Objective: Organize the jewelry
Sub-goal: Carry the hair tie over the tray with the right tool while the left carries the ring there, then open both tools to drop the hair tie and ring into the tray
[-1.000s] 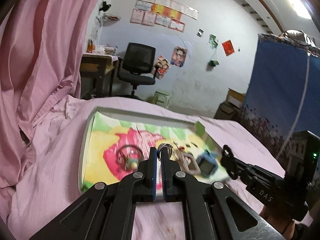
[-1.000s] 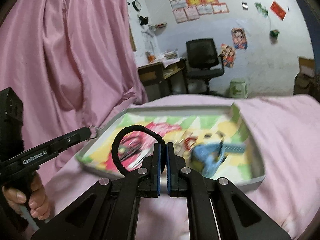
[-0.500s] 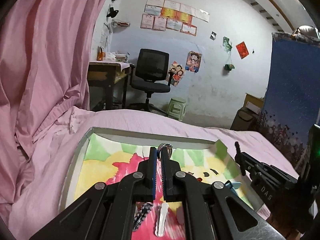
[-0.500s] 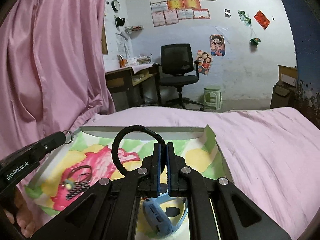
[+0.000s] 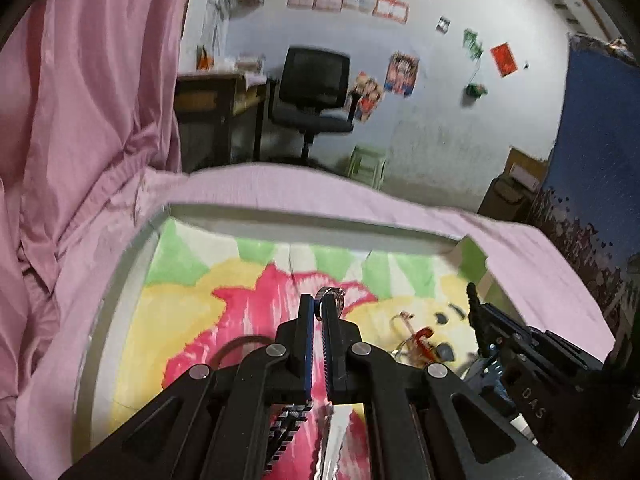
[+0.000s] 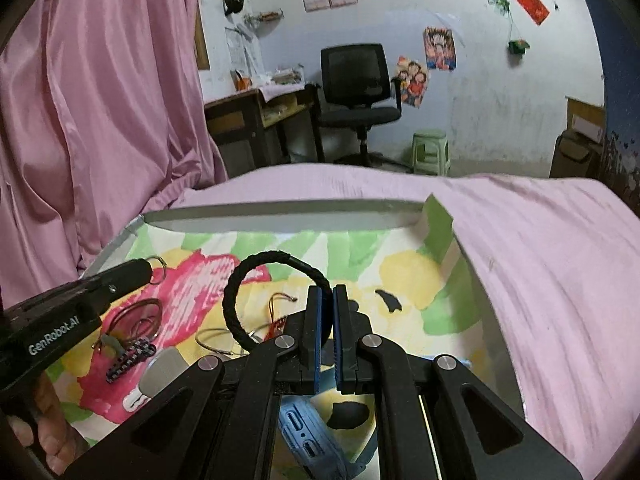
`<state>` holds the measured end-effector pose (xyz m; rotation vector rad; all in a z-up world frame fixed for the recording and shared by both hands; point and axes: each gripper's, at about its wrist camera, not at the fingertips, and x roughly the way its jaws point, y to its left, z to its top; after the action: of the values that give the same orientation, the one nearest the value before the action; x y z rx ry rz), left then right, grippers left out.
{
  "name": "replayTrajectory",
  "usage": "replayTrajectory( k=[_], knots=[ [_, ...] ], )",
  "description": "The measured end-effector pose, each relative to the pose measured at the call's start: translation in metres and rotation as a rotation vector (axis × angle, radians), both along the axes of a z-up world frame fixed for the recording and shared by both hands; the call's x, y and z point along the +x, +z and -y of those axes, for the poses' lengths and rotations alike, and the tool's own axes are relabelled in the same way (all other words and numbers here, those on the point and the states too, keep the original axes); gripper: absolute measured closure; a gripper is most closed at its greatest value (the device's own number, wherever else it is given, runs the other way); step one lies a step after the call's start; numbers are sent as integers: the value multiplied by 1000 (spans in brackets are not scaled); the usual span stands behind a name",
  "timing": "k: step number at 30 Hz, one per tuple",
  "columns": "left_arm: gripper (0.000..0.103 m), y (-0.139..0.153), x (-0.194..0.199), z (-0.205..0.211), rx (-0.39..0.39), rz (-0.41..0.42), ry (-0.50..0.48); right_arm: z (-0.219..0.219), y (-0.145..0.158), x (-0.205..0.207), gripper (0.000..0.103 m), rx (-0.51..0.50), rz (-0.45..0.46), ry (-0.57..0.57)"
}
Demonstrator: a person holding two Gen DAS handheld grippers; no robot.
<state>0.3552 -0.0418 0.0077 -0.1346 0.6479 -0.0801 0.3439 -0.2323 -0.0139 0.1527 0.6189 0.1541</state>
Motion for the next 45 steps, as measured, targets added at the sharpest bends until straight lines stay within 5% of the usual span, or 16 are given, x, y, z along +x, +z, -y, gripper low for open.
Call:
replayTrajectory(
  k=[9, 16, 22, 24, 29, 32, 34, 40, 45],
  knots=[
    [98, -19, 19, 5, 18, -216, -33, 0, -17, 12, 98, -4, -118, 19],
    [97, -24, 20, 7, 13, -272, -58, -4, -19, 18, 97, -16, -168, 46],
    [97, -21, 15, 6, 7, -264, -68, 0, -15, 10, 90, 1, -150, 46],
    [97, -16, 7, 2, 0, -219, -52, 5, -11, 2, 74, 21, -112, 34],
    [95, -4, -13, -5, -17, -115, -31, 18, 2, -19, 63, 51, -23, 2],
    [79, 4, -24, -10, -33, -63, -17, 23, 10, -33, 56, 64, 28, -8],
    [48, 9, -31, -12, -35, -26, -4, 26, 16, -40, 52, 67, 59, -16],
    [42, 22, -52, -15, -20, 66, 11, 33, 29, -61, 38, 71, 142, -34],
    [25, 30, -69, -20, -14, 136, 30, 34, 40, -77, 22, 69, 199, -37]
  ],
)
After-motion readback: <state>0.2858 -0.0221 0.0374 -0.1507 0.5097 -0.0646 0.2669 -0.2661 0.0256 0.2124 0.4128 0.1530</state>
